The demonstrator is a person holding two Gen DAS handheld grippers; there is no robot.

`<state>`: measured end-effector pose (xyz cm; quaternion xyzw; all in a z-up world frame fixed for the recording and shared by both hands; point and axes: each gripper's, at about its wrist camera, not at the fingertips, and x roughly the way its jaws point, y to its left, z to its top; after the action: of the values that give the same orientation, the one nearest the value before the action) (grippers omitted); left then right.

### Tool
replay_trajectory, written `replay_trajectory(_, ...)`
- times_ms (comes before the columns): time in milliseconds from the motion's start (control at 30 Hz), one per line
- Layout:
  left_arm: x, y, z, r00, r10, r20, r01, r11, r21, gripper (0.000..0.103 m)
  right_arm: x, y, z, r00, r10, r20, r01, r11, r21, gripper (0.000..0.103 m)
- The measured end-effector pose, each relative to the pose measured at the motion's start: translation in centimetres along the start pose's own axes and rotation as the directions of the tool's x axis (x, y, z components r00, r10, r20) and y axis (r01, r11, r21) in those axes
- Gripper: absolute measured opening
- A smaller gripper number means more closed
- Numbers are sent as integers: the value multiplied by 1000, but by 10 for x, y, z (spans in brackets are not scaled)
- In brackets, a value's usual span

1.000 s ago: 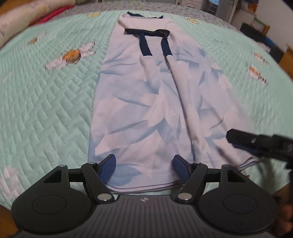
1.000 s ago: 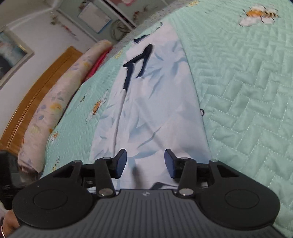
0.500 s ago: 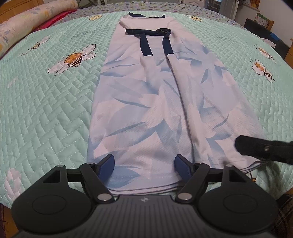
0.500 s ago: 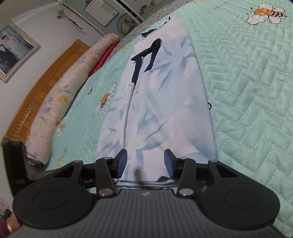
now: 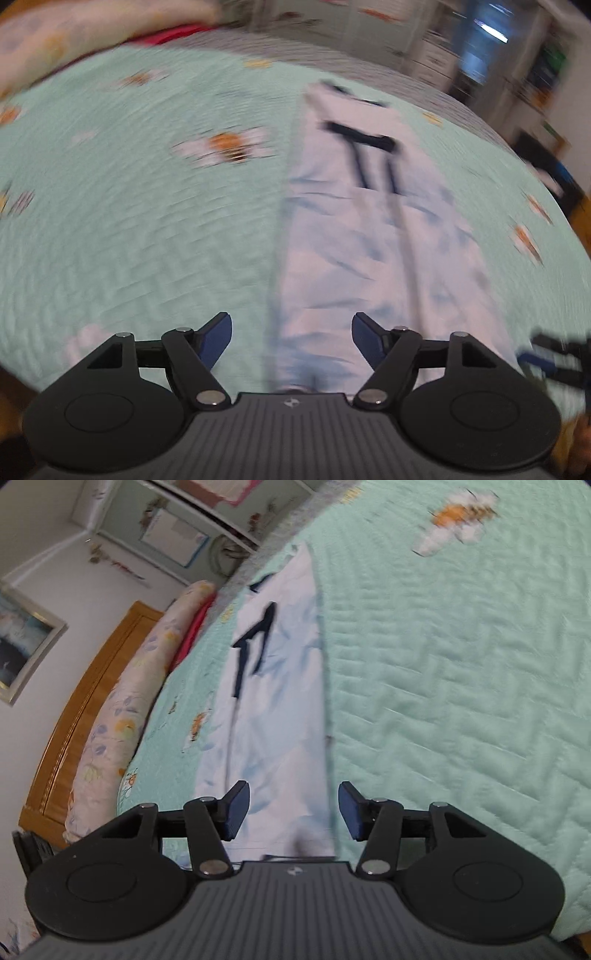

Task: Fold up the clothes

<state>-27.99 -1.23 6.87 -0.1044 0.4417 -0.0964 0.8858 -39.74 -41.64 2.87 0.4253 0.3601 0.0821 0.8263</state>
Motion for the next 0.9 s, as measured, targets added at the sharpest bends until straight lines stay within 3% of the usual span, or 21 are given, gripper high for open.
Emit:
replay_trajectory(133,23,28,3,992,-116,-57,107,984,-142,75,14,-13,2,997,57,-43,-55,997,59,54)
replay_trajectory(267,40,27,2,974,-196,-112,180,974,-137,81,30,-13,6,989,104,-107,-97,993,65,54)
replay_trajectory(433,54,29,1,902,-376,-213,348,924,-158,81,45,-14,13,969,164,-185,-152,985,77,54)
replay_trajectory(467,57,32,1,893,-395,-217,361,915,-179,81,47,-14,14,964,174,-199,-161,984,78,54)
replay_trajectory(533,63,46,2,860,-465,-209,397,868,-297,81,50,-14,16,955,192,-224,-179,981,79,52)
replay_trajectory(567,64,47,2,854,-474,-213,404,864,-301,81,51,-14,16,952,198,-235,-185,980,76,50)
replay_trajectory(633,64,47,2,850,-477,-223,412,866,-284,76,53,-12,15,946,201,-255,-191,980,65,46)
replay_trajectory(733,65,47,3,838,-489,-242,426,863,-272,58,55,-14,15,942,190,-276,-179,982,63,30)
replay_trajectory(800,71,49,0,808,-524,-270,447,843,-300,29,56,-16,15,940,186,-286,-173,982,71,25)
replay_trajectory(833,74,47,-3,800,-526,-289,448,843,-297,27,55,-17,15,939,184,-291,-169,983,74,23)
replay_trajectory(900,75,48,-5,809,-512,-290,431,851,-299,23,54,-17,17,936,179,-303,-163,984,79,23)
